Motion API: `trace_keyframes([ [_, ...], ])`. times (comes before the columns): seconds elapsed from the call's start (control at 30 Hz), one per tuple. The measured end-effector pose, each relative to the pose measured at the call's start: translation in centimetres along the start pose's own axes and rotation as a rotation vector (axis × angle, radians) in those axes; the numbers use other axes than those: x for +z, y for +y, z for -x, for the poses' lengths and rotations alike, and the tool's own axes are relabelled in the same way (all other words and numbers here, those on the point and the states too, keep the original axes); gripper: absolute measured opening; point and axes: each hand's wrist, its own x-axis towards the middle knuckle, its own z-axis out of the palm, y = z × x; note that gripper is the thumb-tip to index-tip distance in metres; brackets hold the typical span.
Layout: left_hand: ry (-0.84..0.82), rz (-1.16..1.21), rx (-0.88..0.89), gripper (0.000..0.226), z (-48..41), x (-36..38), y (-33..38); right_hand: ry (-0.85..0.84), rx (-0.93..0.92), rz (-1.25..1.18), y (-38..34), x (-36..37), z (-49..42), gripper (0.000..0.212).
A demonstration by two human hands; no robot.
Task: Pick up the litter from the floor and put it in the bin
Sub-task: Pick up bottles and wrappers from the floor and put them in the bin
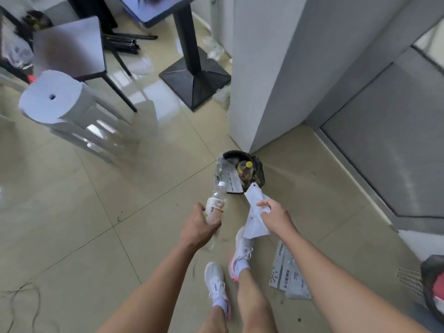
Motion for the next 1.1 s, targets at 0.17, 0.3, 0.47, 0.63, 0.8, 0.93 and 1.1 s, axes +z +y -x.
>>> trace_keyframes([
  [0.17, 0.097, -0.042, 0.035, 0.036, -16.2, 5.2, -0.6, -0.111, 0.015, -0.026, -0.1, 5.7, -17.5, 0.061],
  [0.3, 0.072, -0.099, 0.116, 0.037, -27.3, 11.0, -1.9, -0.082, -0.016, -0.103, 1.1, 10.8, -28.9, 0.064],
  [0.47, 0.149, -0.173, 0.133, 0.038, -35.5, 16.8, -3.6, 0.011, 0.013, -0.167, 3.5, 15.2, -38.0, 0.033],
  [0.63, 0.251, -0.308, 0.186, 0.030, -40.5, 19.5, -3.9, 0.005, -0.041, -0.242, 4.0, 17.9, -42.0, 0.036],
  [0.8, 0.255, -0.374, 0.175, 0.031, -43.1, 20.8, -4.1, 0.016, -0.041, -0.131, 4.5, 19.0, -43.7, 0.034],
  [0.93, 0.231, -0.379, 0.142, 0.032, -44.5, 21.4, -3.4, 0.013, 0.001, -0.096, 4.4, 19.3, -44.5, 0.029],
  [1.1, 0.128, -0.387, 0.164, 0.039, -44.3, 19.7, -2.8, 0.082, 0.111, -0.166, 4.3, 18.4, -42.3, 0.029],
])
